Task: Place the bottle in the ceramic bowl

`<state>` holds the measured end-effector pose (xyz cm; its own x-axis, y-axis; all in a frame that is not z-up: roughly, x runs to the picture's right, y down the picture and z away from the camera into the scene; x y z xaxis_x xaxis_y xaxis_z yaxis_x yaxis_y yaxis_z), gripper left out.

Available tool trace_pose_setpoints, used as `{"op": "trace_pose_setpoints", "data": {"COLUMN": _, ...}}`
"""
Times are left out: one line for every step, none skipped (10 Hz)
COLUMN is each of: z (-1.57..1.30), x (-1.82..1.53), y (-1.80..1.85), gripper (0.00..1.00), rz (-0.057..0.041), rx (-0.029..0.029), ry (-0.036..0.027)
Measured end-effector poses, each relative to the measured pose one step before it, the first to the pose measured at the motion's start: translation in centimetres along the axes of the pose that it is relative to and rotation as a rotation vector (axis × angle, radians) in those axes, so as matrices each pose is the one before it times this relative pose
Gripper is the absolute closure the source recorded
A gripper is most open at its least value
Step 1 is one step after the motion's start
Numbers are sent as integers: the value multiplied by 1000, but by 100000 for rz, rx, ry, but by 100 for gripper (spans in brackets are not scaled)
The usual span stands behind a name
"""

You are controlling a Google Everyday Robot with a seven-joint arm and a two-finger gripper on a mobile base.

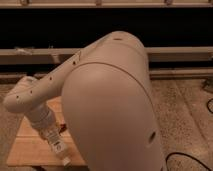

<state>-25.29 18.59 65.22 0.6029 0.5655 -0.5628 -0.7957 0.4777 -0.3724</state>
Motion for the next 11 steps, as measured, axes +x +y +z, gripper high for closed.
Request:
{"op": "trace_pose_setpoints", "data": {"z": -747, "x": 32, "y": 8, "gripper": 100, "rz": -396, "rx": 384, "ry": -313}}
{"op": "trace_pose_setpoints", "data": {"z": -481, "x": 41, "y": 7, "gripper": 100, "rz": -379, "rx": 468, "ry": 105}}
{"op": "trace_pose_setpoints", "data": {"z": -706, "x": 23, "y": 134, "gripper": 100, "rz": -756, "rx": 700, "ry": 112}}
{"op": "trace_pose_setpoints", "data": {"z": -635, "x": 8, "y": 220, "gripper": 100, "rz": -973, "rx": 526, "ry": 23}}
{"op": "trace_pose_setpoints", "data": {"z": -705, "x": 33, "y": -40, "gripper": 100, "rz": -714, "rx": 373, "ry": -258}}
{"op": "trace_pose_setpoints", "data": {"z": -611, "x": 55, "y": -173, "gripper": 100, "rz": -441, "rx": 423, "ry": -245}}
{"op": "trace_pose_setpoints", "data": {"z": -604, "x": 96, "y": 19, "gripper": 100, "rz": -840, "rx": 93, "ry": -248}}
{"op": "trace_pose_setpoints", "data": {"z": -640, "x": 187, "y": -136, "gripper": 100, "rz": -266, "rx": 285, "ry": -169}}
{"op": "trace_pose_setpoints", "data": {"z": -997, "x": 322, "y": -419, "gripper": 100, "rz": 436, "rx": 637, "ry": -660}}
{"op": "trace_pose_setpoints", "data": {"z": -830, "x": 307, "y": -390, "gripper": 100, "rz": 667, "rx": 505, "ry": -619}}
{"op": "trace_pose_setpoints", "data": {"z": -956, "x": 462, "y": -688, "gripper": 100, "rz": 1425, "rx": 698, "ry": -878}}
